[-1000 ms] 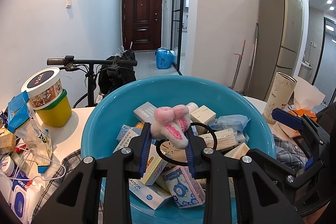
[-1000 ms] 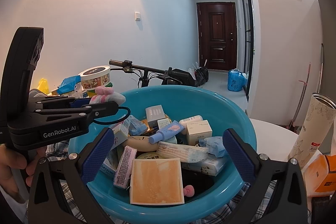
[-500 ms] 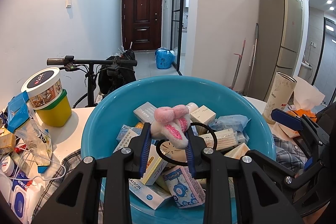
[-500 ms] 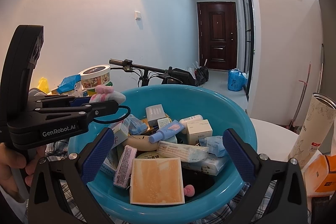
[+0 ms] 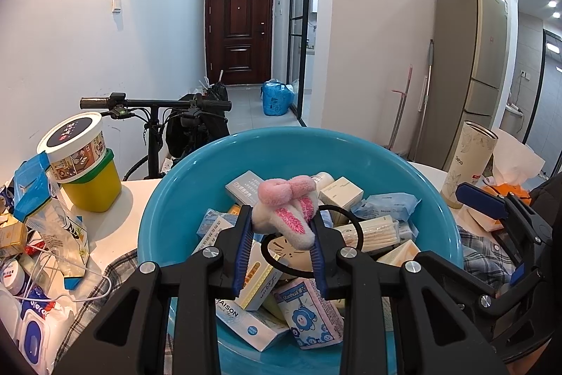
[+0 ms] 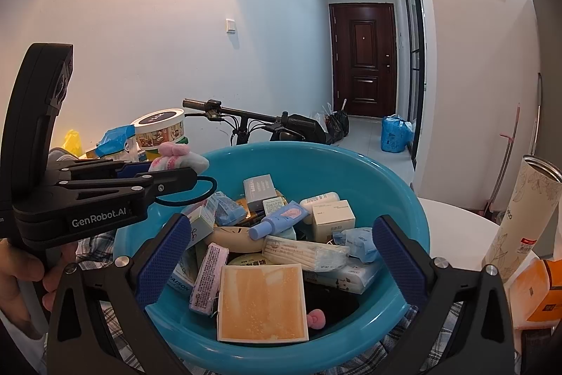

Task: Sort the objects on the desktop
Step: 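Hold the pink rabbit puff above the basin with the left tool, then open the left tool to drop the pink puff into the basin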

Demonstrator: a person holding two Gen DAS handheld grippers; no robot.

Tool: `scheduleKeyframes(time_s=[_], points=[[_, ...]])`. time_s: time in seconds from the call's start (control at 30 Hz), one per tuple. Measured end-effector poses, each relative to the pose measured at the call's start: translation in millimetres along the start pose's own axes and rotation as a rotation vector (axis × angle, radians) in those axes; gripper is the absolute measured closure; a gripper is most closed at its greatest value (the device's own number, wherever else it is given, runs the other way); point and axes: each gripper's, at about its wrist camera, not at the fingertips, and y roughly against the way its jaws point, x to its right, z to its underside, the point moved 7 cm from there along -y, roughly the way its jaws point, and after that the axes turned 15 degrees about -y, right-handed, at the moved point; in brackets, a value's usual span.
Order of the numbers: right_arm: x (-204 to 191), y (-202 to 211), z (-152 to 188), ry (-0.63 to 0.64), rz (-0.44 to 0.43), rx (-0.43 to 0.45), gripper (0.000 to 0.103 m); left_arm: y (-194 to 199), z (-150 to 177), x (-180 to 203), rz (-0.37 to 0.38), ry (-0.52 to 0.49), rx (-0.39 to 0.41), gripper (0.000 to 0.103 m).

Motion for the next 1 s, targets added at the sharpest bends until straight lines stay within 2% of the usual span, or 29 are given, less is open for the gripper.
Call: scheduleKeyframes(time_s=[0.27, 0.3, 0.37, 0.4, 0.43, 0.5, 0.77, 1.0], points=[[1, 1, 0, -0.001, 0.001, -0.002, 0.000, 0, -1, -2, -0.008, 0.002, 0.000, 0.072], [1, 0, 0, -0.002, 0.001, -0.003, 0.000, 0, 0, -2, -0.011, 0.001, -0.002, 0.069], [1, 0, 0, -0.001, 0.001, -0.003, 0.000, 0, 0, -3, -0.025, 0.002, -0.002, 0.049], [1, 0, 0, -0.001, 0.001, -0.002, 0.000, 1, 0, -3, -0.037, 0.006, -0.003, 0.022], [1, 0, 0, -0.001, 0.001, -0.002, 0.000, 2, -1, -6, -0.061, 0.014, -0.003, 0.000], [1, 0, 0, -0.001, 0.001, -0.001, 0.000, 6, -2, -10, -0.094, 0.024, 0.015, 0.000], [2, 0, -1, 0.000, 0.000, -0.003, 0.000, 0, 2, -17, -0.092, 0.046, -0.013, 0.000], [0, 1, -3, 0.003, -0.002, -0.002, 0.000, 4, 1, -16, -0.099, 0.040, -0.002, 0.000]])
